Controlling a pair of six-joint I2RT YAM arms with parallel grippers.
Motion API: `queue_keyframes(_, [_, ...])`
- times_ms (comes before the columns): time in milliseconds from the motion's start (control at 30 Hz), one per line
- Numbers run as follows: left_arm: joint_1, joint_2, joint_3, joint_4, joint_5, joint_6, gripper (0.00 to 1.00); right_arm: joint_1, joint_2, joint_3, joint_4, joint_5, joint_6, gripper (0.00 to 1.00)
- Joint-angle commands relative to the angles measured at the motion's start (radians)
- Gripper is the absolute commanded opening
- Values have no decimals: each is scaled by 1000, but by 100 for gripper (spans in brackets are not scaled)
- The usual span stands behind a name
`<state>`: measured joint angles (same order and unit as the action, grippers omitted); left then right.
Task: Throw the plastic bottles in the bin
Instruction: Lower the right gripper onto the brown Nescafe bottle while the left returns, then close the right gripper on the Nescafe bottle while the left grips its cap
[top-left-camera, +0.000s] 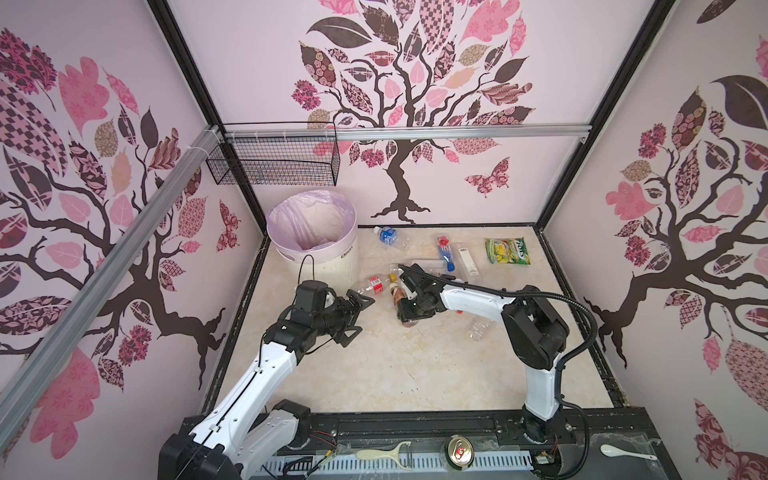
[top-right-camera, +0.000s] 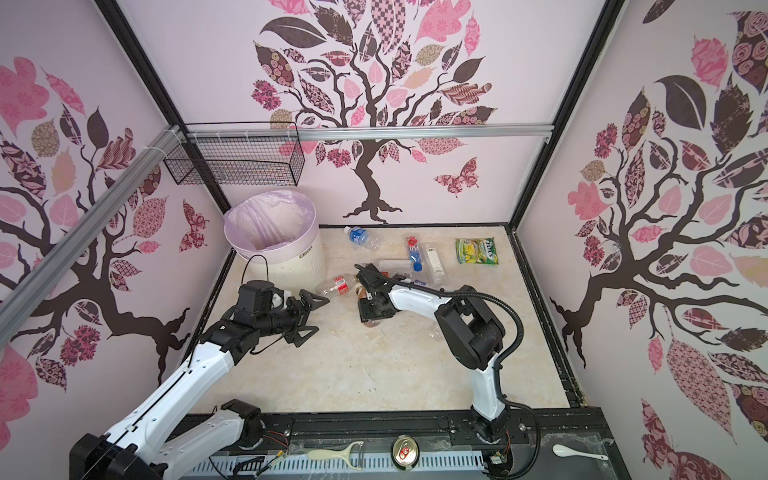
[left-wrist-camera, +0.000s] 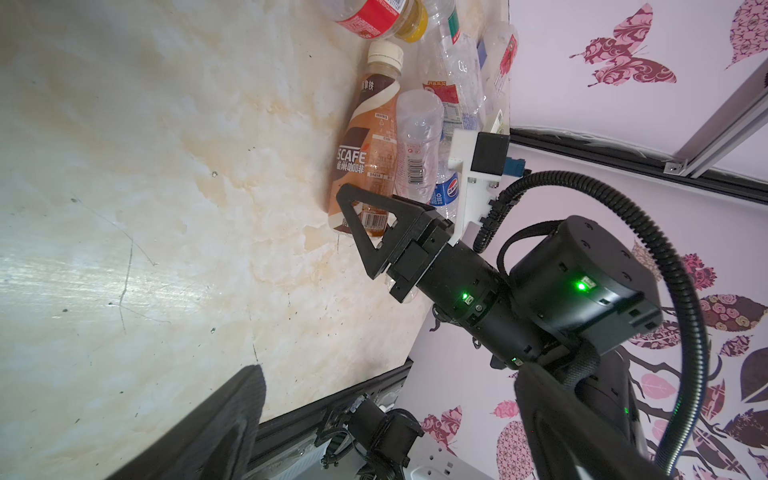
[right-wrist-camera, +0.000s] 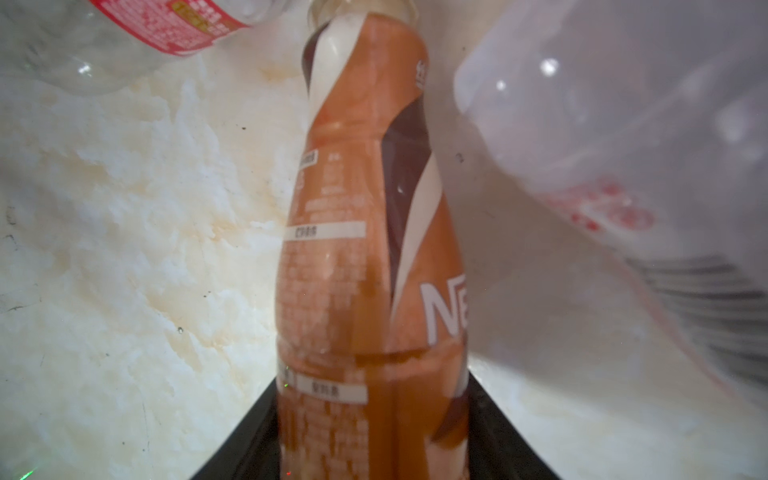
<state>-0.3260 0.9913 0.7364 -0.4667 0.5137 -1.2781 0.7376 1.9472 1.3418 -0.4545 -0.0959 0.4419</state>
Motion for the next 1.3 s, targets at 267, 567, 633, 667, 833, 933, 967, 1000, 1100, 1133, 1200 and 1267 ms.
queue_keyframes(267, [-7, 170, 255, -94, -25, 153, 98, 5, -248, -52, -63, -44, 32, 54])
queue_keyframes(567, [-73, 318, 583, -207, -236, 311, 98, 26, -358, 58, -164, -61, 45, 54])
queue_keyframes(633, [-74, 358, 634, -190, -243, 312, 97, 31, -381, 93, -186, -58, 52, 54])
queue_keyframes(667, [-76, 376, 657, -189, -243, 312, 96, 34, -389, 106, -196, -58, 56, 54])
queue_keyframes(833, [-87, 464, 771, -207, -255, 316, 94, 39, -436, 182, -241, -51, 68, 54])
queue_keyframes(933, [-96, 492, 813, -209, -266, 320, 93, 39, -448, 232, -269, -55, 70, 54])
queue_keyframes(967, [-99, 498, 820, -208, -267, 319, 93, 40, -450, 244, -275, -57, 69, 54])
queue_keyframes(1000, [-103, 506, 829, -207, -268, 317, 92, 40, -454, 254, -280, -60, 69, 54])
queue_keyframes(1100, [-118, 525, 855, -204, -277, 316, 87, 40, -458, 270, -286, -60, 70, 54])
queue_keyframes(1133, [-126, 529, 862, -204, -284, 319, 86, 40, -456, 273, -286, -65, 70, 54])
queue_keyframes(1200, [-134, 538, 873, -204, -289, 321, 86, 40, -455, 271, -282, -72, 72, 54])
queue_keyframes(1267, [-138, 547, 880, -201, -290, 318, 84, 41, -453, 268, -279, -82, 74, 53])
